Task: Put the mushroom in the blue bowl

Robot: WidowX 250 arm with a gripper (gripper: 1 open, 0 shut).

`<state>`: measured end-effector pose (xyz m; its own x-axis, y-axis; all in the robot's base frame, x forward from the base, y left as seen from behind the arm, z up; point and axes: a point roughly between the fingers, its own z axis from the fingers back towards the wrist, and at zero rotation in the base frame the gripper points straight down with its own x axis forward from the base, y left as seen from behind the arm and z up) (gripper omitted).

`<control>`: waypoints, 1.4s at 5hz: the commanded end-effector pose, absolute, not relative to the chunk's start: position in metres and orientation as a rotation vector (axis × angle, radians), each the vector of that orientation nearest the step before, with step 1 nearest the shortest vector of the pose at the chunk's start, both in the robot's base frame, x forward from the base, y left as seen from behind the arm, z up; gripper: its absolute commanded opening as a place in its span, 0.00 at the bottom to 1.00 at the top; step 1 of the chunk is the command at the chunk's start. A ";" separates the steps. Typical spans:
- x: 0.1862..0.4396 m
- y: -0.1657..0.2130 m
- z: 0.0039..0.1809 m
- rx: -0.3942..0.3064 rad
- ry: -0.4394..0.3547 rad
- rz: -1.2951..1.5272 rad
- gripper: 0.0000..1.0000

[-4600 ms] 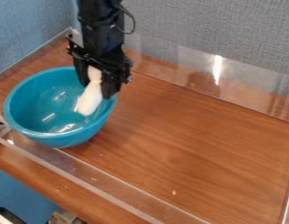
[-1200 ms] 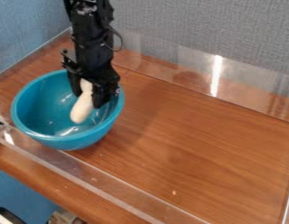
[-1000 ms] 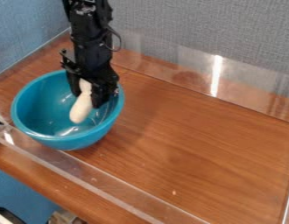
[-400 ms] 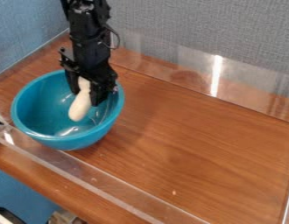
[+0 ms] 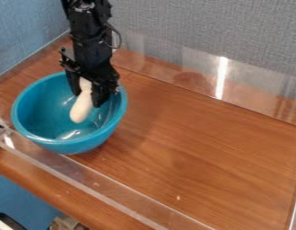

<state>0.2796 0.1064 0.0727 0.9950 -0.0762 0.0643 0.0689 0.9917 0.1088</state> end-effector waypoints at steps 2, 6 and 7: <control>0.282 0.113 0.101 0.131 -0.154 -0.058 0.00; 0.276 0.112 0.104 0.134 -0.157 -0.053 1.00; 0.269 0.113 0.104 0.131 -0.144 -0.045 1.00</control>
